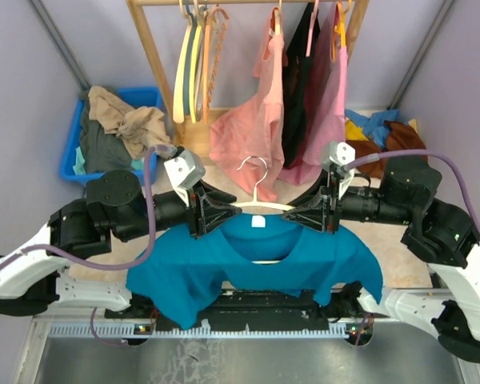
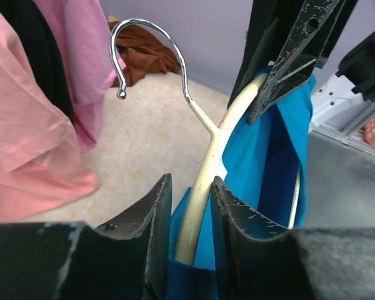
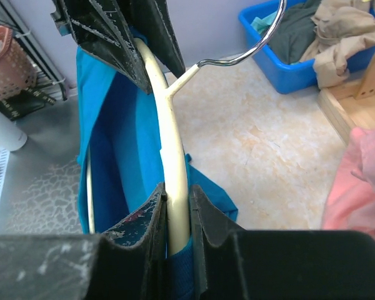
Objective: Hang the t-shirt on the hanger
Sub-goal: Place the hanger at the clothesline.
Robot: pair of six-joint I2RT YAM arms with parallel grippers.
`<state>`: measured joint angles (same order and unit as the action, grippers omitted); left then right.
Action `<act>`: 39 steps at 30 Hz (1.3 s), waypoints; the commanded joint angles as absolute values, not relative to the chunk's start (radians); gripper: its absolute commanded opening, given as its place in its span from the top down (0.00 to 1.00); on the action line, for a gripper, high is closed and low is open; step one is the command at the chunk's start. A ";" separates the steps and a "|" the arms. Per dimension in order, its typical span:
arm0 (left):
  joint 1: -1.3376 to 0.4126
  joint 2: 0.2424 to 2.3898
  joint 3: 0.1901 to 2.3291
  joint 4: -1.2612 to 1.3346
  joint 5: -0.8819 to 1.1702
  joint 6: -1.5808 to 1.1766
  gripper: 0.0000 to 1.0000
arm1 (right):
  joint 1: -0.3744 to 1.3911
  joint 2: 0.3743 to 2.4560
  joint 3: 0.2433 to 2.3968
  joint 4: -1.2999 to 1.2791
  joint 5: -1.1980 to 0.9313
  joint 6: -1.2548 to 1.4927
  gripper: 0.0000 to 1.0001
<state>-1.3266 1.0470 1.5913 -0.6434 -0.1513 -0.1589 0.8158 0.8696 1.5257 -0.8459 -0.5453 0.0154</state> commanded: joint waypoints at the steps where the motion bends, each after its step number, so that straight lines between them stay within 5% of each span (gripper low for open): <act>1: -1.319 1.040 1.629 -0.495 -0.300 -0.090 0.64 | 0.816 0.846 1.562 -0.841 -0.386 0.053 1.00; 19: -1.318 0.943 1.613 -0.337 -0.429 0.061 0.52 | 0.816 0.830 1.573 -0.843 -0.185 0.033 1.00; 39: -1.318 0.842 1.512 -0.397 -0.593 0.039 0.52 | 0.816 0.965 1.802 -0.665 0.159 0.072 1.00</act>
<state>-1.3212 0.8810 1.5299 -0.3901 -0.5606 0.0570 0.8196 0.9737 1.7115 -0.8780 0.0460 0.0406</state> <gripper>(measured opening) 0.478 0.164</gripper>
